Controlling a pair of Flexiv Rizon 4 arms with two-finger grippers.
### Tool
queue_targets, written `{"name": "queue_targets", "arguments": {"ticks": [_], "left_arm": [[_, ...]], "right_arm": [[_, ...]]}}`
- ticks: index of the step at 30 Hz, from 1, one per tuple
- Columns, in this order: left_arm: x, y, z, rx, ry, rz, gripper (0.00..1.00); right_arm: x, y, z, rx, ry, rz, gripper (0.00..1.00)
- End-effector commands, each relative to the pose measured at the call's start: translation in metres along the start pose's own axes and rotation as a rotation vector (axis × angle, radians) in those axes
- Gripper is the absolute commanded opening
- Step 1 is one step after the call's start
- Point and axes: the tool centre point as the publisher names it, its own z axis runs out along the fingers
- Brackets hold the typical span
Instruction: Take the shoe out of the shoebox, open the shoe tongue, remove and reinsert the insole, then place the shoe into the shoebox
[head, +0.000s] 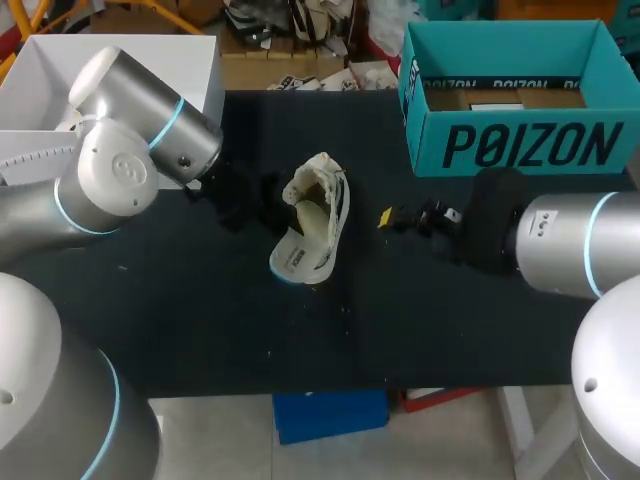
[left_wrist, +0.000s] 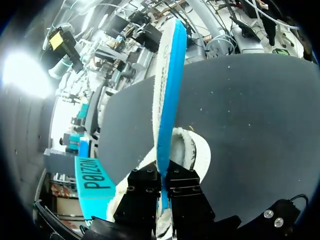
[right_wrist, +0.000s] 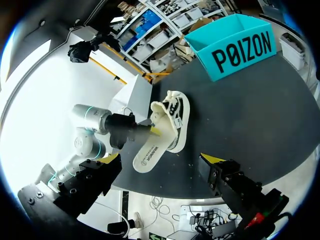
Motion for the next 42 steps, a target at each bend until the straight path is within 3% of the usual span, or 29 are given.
{"name": "queue_targets", "arguments": {"ticks": [1,14,24,25,26,42], "left_arm": [[-0.006,0.01,0.007,-0.006,0.012,-0.002,0.0],[-0.003,0.033,0.01,-0.089,0.035,-0.022,0.0],[-0.002,0.043,0.016,-0.097,0.042,-0.04,0.0],[-0.003,0.043,0.016,-0.098,0.043,-0.041,0.0],[-0.005,0.042,0.014,-0.1,0.042,-0.04,0.08],[-0.004,0.012,-0.004,-0.082,0.055,0.0,0.17]], "right_arm": [[0.0,-0.003,0.002,-0.008,0.001,0.001,1.0],[0.0,-0.003,0.002,-0.008,0.001,0.001,1.0],[0.0,-0.003,0.002,-0.008,0.001,0.001,1.0],[0.0,-0.003,0.002,-0.008,0.001,0.001,1.0],[0.0,-0.003,0.002,-0.008,0.001,0.001,1.0],[0.0,-0.003,0.002,-0.008,0.001,0.001,1.0]]}}
